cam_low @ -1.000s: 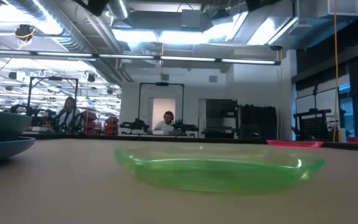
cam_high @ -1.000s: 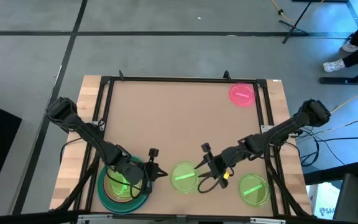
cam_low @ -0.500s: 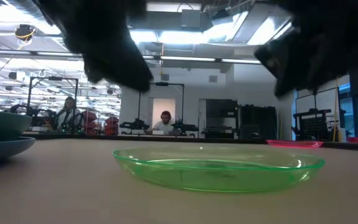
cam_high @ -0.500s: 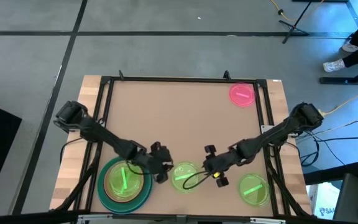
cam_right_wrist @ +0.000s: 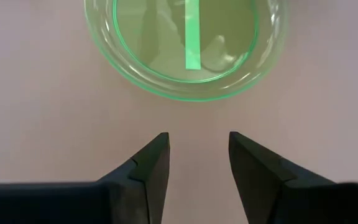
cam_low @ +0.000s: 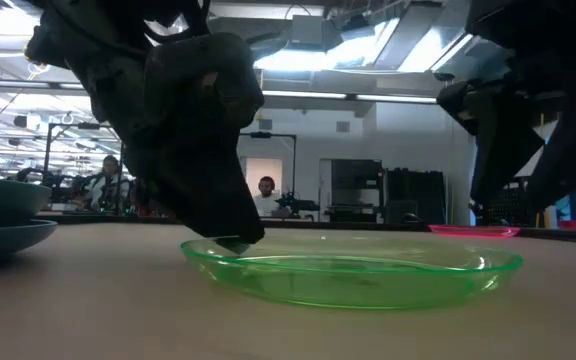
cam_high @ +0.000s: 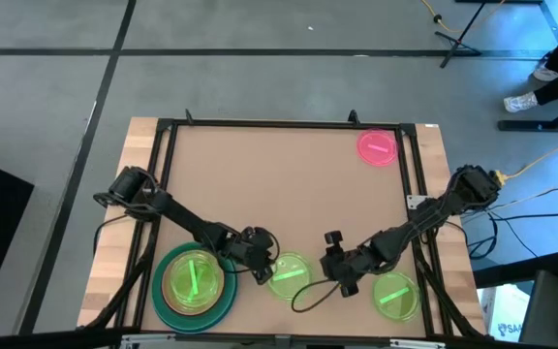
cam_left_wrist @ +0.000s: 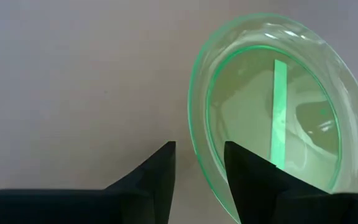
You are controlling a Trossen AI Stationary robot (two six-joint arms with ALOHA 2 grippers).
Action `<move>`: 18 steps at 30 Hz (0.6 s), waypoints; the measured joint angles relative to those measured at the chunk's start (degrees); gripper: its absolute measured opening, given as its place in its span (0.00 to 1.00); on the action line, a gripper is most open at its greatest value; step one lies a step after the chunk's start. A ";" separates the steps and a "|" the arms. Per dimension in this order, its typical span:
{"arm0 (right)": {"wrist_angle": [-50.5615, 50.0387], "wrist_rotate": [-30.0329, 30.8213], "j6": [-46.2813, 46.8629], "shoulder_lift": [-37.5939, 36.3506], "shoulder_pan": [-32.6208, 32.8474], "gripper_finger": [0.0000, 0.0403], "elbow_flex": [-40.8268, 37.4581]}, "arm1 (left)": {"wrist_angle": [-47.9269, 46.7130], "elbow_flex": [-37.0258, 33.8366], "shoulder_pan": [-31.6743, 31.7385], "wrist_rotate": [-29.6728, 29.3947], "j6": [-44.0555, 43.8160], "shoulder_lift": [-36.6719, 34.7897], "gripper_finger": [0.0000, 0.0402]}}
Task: Stack plastic plates
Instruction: Stack the light green plate on top of the light green plate
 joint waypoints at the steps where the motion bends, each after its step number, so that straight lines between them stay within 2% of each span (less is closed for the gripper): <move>1: 0.20 0.71 -0.22 -0.01 0.12 0.39 0.00 | 0.03 0.00 0.00 -0.19 0.00 0.12 0.33; 7: 0.31 1.56 -0.33 -0.01 -0.07 0.39 0.00 | 0.78 0.00 -0.36 -1.34 4.94 0.16 0.29; 13: 0.28 1.56 -0.37 -0.02 -0.07 0.39 0.00 | 0.79 0.00 -0.11 -1.67 6.07 0.16 0.13; 18: 0.28 2.31 -0.36 -0.02 -0.07 0.39 0.00 | 0.80 0.00 -0.13 -4.47 7.02 0.16 0.01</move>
